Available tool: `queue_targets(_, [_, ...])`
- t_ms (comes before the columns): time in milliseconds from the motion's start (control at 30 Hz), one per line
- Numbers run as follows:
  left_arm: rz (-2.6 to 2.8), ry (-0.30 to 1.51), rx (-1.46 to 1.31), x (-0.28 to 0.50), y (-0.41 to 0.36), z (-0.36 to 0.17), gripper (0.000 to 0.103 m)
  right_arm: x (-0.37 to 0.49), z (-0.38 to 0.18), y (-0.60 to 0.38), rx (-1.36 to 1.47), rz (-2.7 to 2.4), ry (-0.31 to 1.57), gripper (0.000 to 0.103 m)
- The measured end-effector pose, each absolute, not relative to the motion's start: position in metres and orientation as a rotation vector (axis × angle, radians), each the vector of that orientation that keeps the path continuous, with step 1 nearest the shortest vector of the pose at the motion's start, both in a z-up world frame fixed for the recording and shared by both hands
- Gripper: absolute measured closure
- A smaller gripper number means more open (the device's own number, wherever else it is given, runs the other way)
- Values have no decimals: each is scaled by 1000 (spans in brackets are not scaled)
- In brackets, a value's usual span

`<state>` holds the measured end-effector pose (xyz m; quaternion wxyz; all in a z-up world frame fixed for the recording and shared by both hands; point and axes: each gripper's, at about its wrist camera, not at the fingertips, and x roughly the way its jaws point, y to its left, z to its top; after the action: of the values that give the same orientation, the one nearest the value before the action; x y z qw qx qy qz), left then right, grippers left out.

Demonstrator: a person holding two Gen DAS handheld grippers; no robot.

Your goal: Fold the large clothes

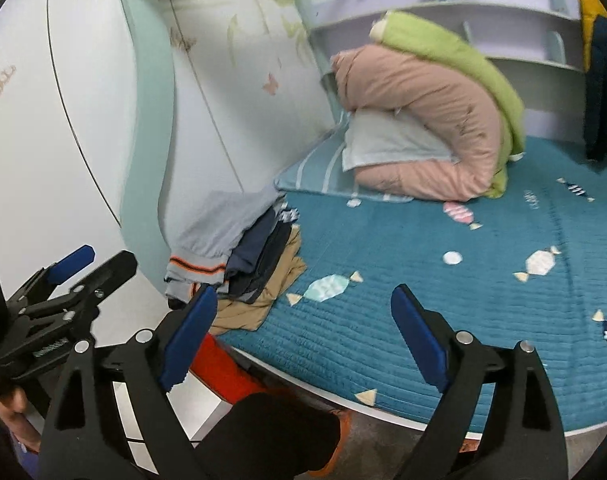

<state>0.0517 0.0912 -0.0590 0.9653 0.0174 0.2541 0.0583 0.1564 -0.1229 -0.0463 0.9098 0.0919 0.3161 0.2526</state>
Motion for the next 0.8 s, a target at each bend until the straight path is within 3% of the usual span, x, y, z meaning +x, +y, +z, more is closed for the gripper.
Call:
queue_targets(200, [45,423,28,27,61,-28,5,117,-14,-167,219,441,559,17])
queue_targets(300, [41,383,48,15,46,-17,5,102,-1,-181,222,407,514,8])
queue_targets(800, [94,255,101,-32,10,16,5,40,44,-206,170,337,328,8])
